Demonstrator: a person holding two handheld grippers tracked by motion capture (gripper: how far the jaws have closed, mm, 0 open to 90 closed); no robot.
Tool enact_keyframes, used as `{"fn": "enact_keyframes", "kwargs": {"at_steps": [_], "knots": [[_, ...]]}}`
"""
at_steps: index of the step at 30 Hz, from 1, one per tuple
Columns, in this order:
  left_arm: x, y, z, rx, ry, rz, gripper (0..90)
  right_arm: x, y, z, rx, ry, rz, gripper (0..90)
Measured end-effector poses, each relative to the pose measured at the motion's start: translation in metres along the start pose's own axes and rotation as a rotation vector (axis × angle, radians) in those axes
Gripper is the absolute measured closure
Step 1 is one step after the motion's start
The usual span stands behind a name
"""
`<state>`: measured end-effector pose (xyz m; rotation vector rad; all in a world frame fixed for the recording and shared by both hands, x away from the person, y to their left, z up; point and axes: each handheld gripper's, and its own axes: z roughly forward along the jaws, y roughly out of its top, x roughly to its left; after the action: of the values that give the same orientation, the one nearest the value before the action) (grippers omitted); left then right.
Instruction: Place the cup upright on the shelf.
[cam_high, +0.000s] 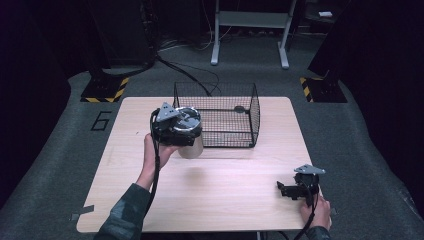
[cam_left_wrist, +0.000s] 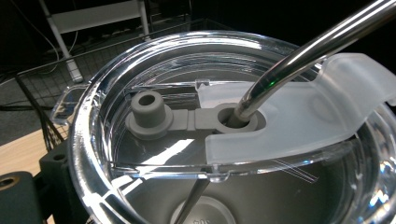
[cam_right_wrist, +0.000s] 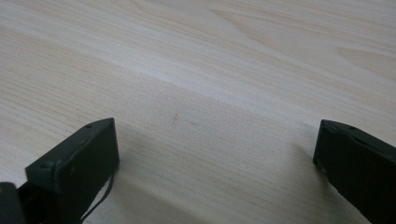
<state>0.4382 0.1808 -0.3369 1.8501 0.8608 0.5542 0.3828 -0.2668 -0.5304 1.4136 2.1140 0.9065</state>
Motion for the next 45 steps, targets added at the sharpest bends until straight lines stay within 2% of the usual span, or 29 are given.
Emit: {"fn": "enact_keyframes", "kwargs": {"at_steps": [6, 21, 29, 35, 45], "knots": [[-0.001, 0.009, 0.000, -0.007, -0.017, 0.003, 4.1, 0.000, 0.000, 0.000, 0.000, 0.002, -0.003, 0.0], [0.003, 0.036, 0.007, -0.020, -0.020, 0.016, 4.1, 0.000, 0.000, 0.000, 0.000, 0.003, -0.004, 0.0], [0.009, 0.048, 0.018, -0.029, -0.014, 0.018, 4.0, 0.000, 0.000, 0.000, 0.006, 0.003, -0.005, 0.0], [0.012, 0.057, 0.027, -0.041, -0.007, 0.005, 4.1, 0.000, 0.000, 0.000, 0.002, 0.002, 0.000, 0.0], [0.015, 0.061, 0.044, -0.029, 0.005, -0.002, 4.1, 0.000, 0.000, 0.000, 0.000, 0.003, -0.005, 0.0]]}}
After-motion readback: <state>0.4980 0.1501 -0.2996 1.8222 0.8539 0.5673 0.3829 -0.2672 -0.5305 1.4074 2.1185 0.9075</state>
